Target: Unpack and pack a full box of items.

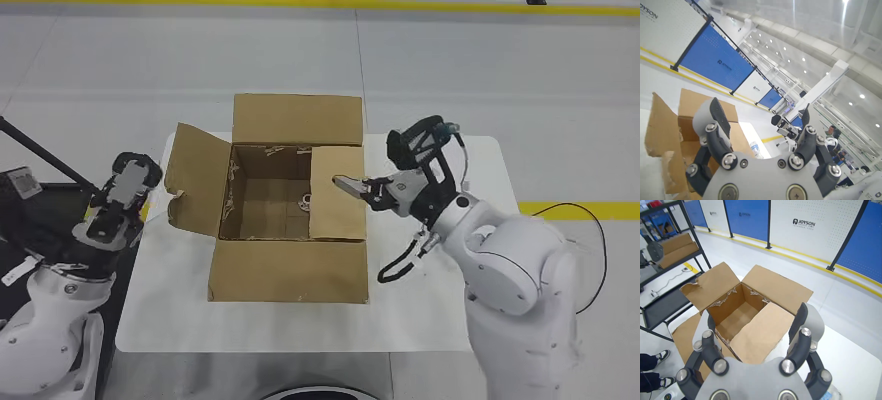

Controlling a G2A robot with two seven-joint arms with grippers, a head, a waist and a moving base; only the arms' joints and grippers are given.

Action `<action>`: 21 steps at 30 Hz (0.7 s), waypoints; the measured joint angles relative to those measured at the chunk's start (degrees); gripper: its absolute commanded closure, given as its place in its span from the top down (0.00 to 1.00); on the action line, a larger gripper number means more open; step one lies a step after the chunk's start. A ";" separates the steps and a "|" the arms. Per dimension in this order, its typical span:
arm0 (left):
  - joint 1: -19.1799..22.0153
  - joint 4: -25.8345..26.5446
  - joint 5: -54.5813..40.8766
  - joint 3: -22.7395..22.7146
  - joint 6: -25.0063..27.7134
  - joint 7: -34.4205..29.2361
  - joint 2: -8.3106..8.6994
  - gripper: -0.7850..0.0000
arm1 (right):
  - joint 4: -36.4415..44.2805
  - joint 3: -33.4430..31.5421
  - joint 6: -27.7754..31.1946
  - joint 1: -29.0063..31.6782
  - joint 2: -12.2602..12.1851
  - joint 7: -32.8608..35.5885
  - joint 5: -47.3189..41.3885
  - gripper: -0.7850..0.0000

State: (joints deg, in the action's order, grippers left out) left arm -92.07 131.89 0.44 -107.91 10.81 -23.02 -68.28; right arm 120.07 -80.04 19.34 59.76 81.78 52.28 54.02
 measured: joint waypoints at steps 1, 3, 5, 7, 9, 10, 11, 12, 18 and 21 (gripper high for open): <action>0.75 0.04 -0.19 0.93 -0.95 -1.29 0.09 1.00 | 0.07 -1.29 1.24 0.89 -0.20 -0.53 -1.43 1.00; 2.61 -0.13 -0.45 3.05 -3.58 -4.35 0.32 1.00 | 0.11 -3.16 2.78 2.10 -0.49 -0.80 -3.18 1.00; 4.01 -0.25 1.15 4.13 -5.68 -6.00 0.51 1.00 | 0.12 -3.22 2.81 2.12 -0.51 -0.74 -3.22 1.00; 4.27 -0.26 1.82 4.29 -6.13 -6.22 0.54 1.00 | 0.11 -3.11 2.71 2.05 -0.49 -0.71 -3.13 1.00; 4.20 -0.25 1.56 4.23 -6.01 -6.13 0.53 1.00 | 0.11 -3.10 2.70 2.05 -0.49 -0.71 -3.12 1.00; 4.18 -0.25 1.53 4.22 -5.99 -6.11 0.53 1.00 | 0.11 -3.10 2.70 2.05 -0.49 -0.71 -3.12 1.00; 4.18 -0.25 1.53 4.22 -5.99 -6.11 0.53 1.00 | 0.11 -3.10 2.70 2.05 -0.49 -0.71 -3.12 1.00; 4.18 -0.25 1.53 4.22 -5.99 -6.11 0.53 1.00 | 0.11 -3.10 2.70 2.05 -0.49 -0.71 -3.12 1.00; 4.71 -1.53 0.75 7.31 -9.00 -8.83 0.65 1.00 | -0.77 -3.34 2.45 2.56 -0.55 -2.39 -3.99 1.00; 8.30 -3.24 -0.10 11.78 -14.40 -11.31 0.68 1.00 | -3.19 -5.26 2.97 2.13 -0.83 -5.85 -7.09 1.00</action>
State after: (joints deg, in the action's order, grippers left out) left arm -83.78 128.65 0.34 -96.14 -3.59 -34.33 -67.59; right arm 116.88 -85.30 22.31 61.90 80.94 46.43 46.93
